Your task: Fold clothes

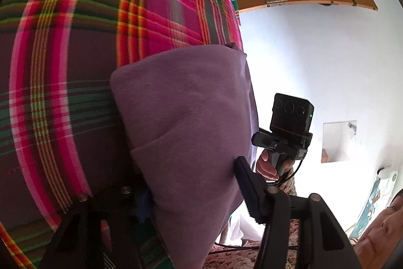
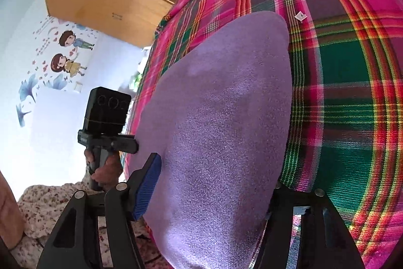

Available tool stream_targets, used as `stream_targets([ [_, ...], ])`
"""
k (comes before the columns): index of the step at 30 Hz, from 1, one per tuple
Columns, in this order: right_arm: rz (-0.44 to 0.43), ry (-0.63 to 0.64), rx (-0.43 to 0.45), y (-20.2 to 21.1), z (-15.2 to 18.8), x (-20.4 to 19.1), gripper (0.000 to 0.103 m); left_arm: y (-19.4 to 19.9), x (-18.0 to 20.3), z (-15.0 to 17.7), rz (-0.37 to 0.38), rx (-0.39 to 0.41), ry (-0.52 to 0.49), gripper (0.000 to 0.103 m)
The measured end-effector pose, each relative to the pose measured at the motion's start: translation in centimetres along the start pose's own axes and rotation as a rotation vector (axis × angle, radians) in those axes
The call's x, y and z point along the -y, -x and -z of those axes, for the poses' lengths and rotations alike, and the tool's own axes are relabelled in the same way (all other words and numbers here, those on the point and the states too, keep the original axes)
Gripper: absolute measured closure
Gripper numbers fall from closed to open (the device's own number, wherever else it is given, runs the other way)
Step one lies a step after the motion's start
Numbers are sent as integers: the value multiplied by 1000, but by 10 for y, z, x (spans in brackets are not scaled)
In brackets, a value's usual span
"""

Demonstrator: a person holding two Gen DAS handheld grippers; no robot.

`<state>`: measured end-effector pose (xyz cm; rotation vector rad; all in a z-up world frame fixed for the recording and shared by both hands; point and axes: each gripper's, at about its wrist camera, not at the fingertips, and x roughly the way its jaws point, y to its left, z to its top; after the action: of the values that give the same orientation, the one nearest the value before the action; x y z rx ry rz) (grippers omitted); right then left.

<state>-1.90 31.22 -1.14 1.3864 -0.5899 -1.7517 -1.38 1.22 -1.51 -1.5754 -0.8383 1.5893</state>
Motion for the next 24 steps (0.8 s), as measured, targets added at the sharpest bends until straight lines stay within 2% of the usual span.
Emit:
stream_targets([
  [5,10,8,14,-2,1,-6,42,3,0,0,-5,7,10,52],
  [8,16,-4,28,-1,1,-4,51,7,-6,-2,-2,10,24,60],
  [9,18,-12,34,0,1,-2,58,8,-8,-3,1,11,29,62],
  [10,19,-19,39,1,1,-1,65,9,-9,-3,2,13,30,63],
  [12,21,-28,47,3,2,1,70,10,-8,-4,-1,15,24,63],
  [24,32,-13,58,4,3,1,75,10,-8,-6,-1,15,16,66],
])
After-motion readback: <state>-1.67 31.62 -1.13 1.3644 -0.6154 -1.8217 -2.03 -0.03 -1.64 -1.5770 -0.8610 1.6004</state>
